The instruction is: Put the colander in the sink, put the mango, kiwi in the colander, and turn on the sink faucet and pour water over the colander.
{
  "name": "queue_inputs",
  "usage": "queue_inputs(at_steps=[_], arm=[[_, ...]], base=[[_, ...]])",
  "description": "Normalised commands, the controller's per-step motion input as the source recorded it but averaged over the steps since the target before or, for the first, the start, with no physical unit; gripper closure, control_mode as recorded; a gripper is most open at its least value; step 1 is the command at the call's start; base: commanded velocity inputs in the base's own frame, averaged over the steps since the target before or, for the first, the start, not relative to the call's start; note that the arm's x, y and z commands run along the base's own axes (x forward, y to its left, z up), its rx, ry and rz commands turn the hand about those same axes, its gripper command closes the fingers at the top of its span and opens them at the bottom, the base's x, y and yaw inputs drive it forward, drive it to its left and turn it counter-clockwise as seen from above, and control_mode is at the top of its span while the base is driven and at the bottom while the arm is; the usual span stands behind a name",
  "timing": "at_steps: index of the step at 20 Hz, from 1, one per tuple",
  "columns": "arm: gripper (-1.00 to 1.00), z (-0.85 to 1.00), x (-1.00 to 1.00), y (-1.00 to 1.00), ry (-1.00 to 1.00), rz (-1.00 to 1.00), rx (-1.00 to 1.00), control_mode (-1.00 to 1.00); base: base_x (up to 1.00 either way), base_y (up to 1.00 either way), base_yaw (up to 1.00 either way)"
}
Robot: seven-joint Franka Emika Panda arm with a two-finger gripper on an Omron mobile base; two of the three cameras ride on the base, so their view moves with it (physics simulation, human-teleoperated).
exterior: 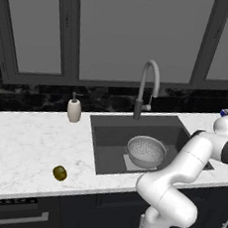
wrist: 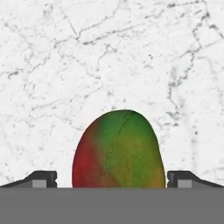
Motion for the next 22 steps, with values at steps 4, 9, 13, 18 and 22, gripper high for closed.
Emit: queue_inputs(at_steps=[4, 9, 13, 18, 22], arm=[[-1.0, -0.26, 0.0, 0.08, 0.04, 0.0, 0.0, -1.0], [1.0, -0.31, 0.0, 0.35, 0.05, 0.0, -0.02, -1.0], [1.0, -0.15, 0.0, 0.31, 0.0, 0.01, -0.06, -1.0], [1.0, -0.13, -0.08, 0.42, 0.0, 0.04, -0.09, -1.0], [1.0, -0.01, -0.39, 0.69, -0.03, 0.08, -0.09, -1.0]], base=[[0.0, 0.0, 0.0], [0.0, 0.0, 0.0], [0.0, 0.0, 0.0], [0.0, 0.0, 0.0], [0.0, 0.0, 0.0]])
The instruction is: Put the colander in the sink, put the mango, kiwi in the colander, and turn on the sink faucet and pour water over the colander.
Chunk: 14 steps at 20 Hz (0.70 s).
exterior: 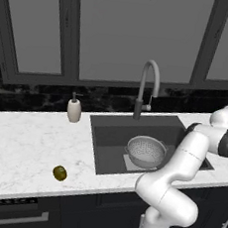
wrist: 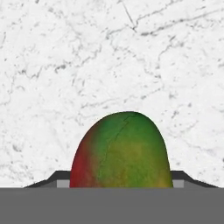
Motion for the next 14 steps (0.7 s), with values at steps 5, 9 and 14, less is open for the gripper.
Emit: queue_inputs(at_steps=[5, 9, 14], arm=[[1.0, 0.11, -0.33, 0.76, 0.0, 0.08, -0.05, -1.0], [1.0, 0.18, -0.41, 0.83, -0.02, 0.03, -0.14, -1.0], [1.0, 0.33, -0.36, 0.87, -0.1, 0.0, -0.17, -1.0]], base=[[0.0, 0.0, 0.0], [0.0, 0.0, 0.0], [0.0, 0.0, 0.0]])
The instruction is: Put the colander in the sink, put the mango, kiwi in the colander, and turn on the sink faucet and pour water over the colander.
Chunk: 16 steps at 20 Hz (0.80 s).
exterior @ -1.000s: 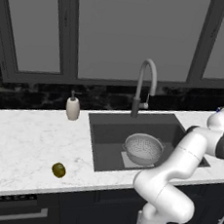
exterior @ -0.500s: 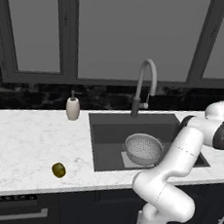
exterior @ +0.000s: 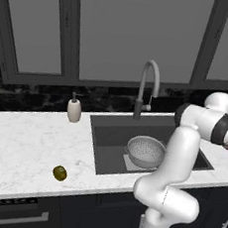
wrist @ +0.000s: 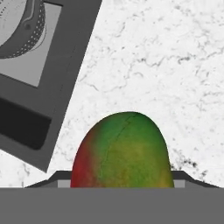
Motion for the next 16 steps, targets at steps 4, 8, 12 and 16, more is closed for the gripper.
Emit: queue_inputs(at_steps=[4, 8, 12, 16], arm=[[1.0, 0.48, -0.38, 0.64, -0.01, 0.0, -0.04, -1.0], [1.0, 0.38, -0.44, 0.68, 0.0, -0.04, 0.0, -1.0], [1.0, 0.44, -0.3, 0.76, -0.01, -0.17, 0.0, -1.0], [1.0, 0.49, -0.1, 0.78, 0.0, -0.21, 0.0, -1.0]], base=[[0.0, 0.0, 0.0], [0.0, 0.0, 0.0], [0.0, 0.0, 0.0], [0.0, 0.0, 0.0]])
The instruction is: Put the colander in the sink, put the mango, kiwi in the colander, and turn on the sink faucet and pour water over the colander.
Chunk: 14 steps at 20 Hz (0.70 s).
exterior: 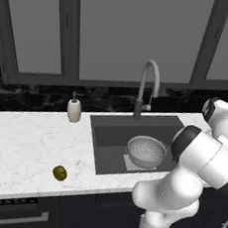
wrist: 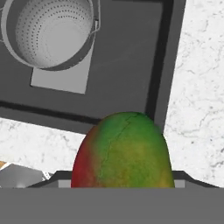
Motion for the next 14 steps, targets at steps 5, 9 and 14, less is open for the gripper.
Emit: queue_inputs(at_steps=[5, 9, 14], arm=[[1.0, 0.27, -0.04, 0.93, -0.05, -0.23, 0.0, -1.0], [1.0, 0.12, 0.0, 0.88, -0.03, -0.22, 0.0, -1.0], [1.0, 0.01, 0.0, 0.78, -0.01, -0.19, 0.0, -1.0]], base=[[0.0, 0.0, 0.0], [0.0, 0.0, 0.0], [0.0, 0.0, 0.0]])
